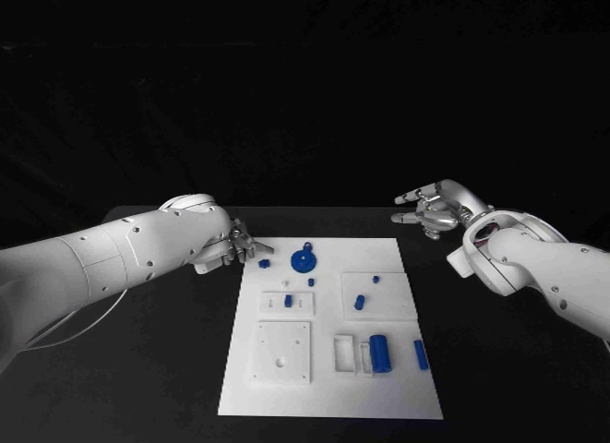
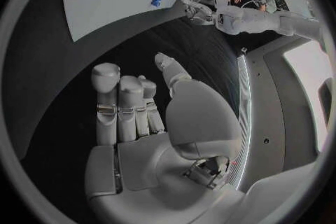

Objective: Assemble the parts on the task board

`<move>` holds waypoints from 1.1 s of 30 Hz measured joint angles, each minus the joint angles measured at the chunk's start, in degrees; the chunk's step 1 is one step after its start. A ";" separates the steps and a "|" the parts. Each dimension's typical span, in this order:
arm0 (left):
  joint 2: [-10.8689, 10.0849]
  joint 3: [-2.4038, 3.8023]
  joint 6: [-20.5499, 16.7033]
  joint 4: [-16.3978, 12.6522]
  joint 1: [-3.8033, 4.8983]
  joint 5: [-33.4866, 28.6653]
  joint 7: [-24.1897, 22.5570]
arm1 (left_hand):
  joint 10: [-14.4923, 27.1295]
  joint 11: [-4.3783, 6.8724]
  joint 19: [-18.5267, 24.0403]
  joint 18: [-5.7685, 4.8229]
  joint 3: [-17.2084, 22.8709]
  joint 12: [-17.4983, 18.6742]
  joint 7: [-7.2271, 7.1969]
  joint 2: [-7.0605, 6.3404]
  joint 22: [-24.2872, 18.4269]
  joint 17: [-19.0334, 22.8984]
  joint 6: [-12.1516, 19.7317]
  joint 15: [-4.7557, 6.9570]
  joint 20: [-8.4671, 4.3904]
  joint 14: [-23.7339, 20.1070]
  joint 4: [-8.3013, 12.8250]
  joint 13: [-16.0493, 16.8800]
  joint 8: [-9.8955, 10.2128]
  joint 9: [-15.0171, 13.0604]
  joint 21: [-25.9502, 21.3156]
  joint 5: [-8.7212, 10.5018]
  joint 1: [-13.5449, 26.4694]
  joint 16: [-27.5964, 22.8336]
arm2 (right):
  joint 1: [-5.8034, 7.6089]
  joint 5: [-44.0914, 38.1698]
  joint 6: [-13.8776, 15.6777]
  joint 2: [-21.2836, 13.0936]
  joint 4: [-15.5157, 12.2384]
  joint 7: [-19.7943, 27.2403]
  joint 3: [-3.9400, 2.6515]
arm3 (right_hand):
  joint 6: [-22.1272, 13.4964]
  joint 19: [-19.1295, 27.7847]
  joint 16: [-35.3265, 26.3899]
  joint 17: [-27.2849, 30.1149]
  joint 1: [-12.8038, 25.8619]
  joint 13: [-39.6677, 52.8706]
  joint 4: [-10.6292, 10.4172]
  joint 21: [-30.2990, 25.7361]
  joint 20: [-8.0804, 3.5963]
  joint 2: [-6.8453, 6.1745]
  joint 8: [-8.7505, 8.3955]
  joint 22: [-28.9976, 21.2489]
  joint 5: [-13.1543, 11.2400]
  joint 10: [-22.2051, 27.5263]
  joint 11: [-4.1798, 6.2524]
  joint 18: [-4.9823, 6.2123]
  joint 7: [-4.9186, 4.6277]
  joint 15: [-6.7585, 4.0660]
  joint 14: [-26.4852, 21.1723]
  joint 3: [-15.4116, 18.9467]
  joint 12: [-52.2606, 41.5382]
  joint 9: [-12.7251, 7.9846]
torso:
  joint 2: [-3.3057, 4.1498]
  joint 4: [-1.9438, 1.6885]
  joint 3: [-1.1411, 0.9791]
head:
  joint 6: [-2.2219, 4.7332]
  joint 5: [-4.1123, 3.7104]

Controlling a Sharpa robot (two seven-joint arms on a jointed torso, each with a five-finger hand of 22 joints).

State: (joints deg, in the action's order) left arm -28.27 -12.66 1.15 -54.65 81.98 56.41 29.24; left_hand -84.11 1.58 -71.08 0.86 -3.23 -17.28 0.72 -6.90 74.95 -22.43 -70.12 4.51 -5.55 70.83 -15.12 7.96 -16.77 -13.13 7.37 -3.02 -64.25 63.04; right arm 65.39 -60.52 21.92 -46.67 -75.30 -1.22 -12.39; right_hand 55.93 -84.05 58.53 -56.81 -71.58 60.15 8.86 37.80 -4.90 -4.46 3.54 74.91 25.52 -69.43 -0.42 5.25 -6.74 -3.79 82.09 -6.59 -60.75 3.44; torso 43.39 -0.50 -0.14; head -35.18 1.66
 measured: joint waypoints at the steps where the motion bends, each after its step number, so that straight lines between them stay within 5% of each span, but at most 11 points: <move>1: 0.09 -0.12 0.10 0.05 -0.10 0.05 0.02 | 0.17 0.18 0.00 0.00 0.05 -0.67 -0.07 0.53 0.00 -0.18 0.05 0.01 0.00 0.00 0.87 0.35 -0.89 -0.38 0.36 0.00 -0.53 0.64 | 0.00 0.00 0.00 0.01 0.00 0.00 0.00 | 0.00 0.00 0.00 0.00 0.00 0.00 0.00 0.00 0.00 0.00 0.00 0.00 0.00 0.00 0.00 0.00 0.00 0.00 0.00 0.00 0.00 0.00 | 0.01 0.00 0.00 | -0.03 -0.02; 5: 0.38 -0.48 0.47 0.24 -0.52 0.34 0.09 | 0.14 0.60 0.15 0.00 -0.70 -3.87 -0.79 2.52 0.00 -0.53 1.10 0.31 -0.13 0.31 5.41 1.88 -5.21 -1.95 2.89 -0.35 -1.56 3.15 | 0.00 0.00 0.00 0.04 0.00 0.00 0.00 | 0.00 0.00 0.00 0.00 0.00 0.00 0.00 0.00 0.00 0.00 0.00 0.00 0.00 0.00 0.00 0.00 0.00 0.00 0.00 0.00 0.00 0.00 | 0.01 0.00 0.01 | -0.12 -0.07; 10: 0.60 -0.64 0.83 0.63 -0.79 0.82 0.20 | 0.15 0.99 0.74 0.00 -1.69 -6.06 -1.04 4.20 -0.01 -0.16 1.35 0.80 -0.71 0.41 8.30 2.65 -8.32 -2.37 5.39 -1.96 -2.07 4.81 | 0.00 0.00 0.00 0.09 0.03 -0.01 0.00 | 0.00 0.00 0.00 0.00 0.00 0.00 0.00 0.00 0.00 0.00 0.00 0.00 0.00 0.00 0.00 0.00 0.00 0.00 0.00 0.00 0.00 0.00 | 0.01 0.00 0.00 | -0.19 -0.19; 15: 0.80 -0.67 0.94 1.21 -0.93 1.25 0.30 | 0.09 1.33 0.96 0.00 -3.03 -6.74 -1.40 5.85 -0.01 -0.09 0.98 1.25 -0.93 0.86 10.11 2.85 -9.39 -2.22 7.39 -4.85 -2.87 5.76 | 0.00 0.00 0.00 0.09 0.03 -0.01 0.00 | 0.00 0.00 0.00 0.00 0.00 0.00 0.00 0.00 0.00 0.00 0.00 0.00 0.00 0.00 0.00 0.00 0.00 0.00 0.00 0.00 0.00 0.00 | 0.01 0.00 0.00 | -0.22 -0.31; 33: 1.38 -0.54 0.96 2.31 -1.38 1.65 0.32 | 0.16 1.40 1.38 0.00 -4.47 -8.35 -2.17 7.90 -0.02 -0.30 0.22 1.63 -1.33 1.65 11.75 3.25 -10.47 -1.92 10.45 -5.86 -4.29 7.03 | 0.00 0.00 0.00 0.20 0.18 -0.01 0.00 | -0.09 0.00 0.00 0.00 0.00 0.00 0.25 0.00 0.00 0.00 0.00 0.00 0.00 0.00 0.00 0.00 0.10 0.00 0.00 -0.25 0.00 0.00 | -0.01 -0.07 -0.06 | -0.43 -0.75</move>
State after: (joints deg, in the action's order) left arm -26.89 -13.20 2.10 -52.33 80.60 58.06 29.56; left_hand -83.95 2.97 -69.70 0.86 -7.69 -25.64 -1.45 1.00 74.92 -22.74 -69.90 6.14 -6.88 72.48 -3.37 11.20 -27.24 -15.05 17.81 -8.87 -68.54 70.07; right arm 65.40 -60.52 21.91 -46.48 -75.12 -1.24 -12.39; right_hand 55.83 -84.04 58.53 -56.81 -71.58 60.15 9.11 37.80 -4.91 -4.46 3.54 74.91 25.52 -69.43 -0.42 5.25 -6.64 -3.79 82.09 -6.84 -60.75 3.44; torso 43.38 -0.57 -0.20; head -35.61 0.91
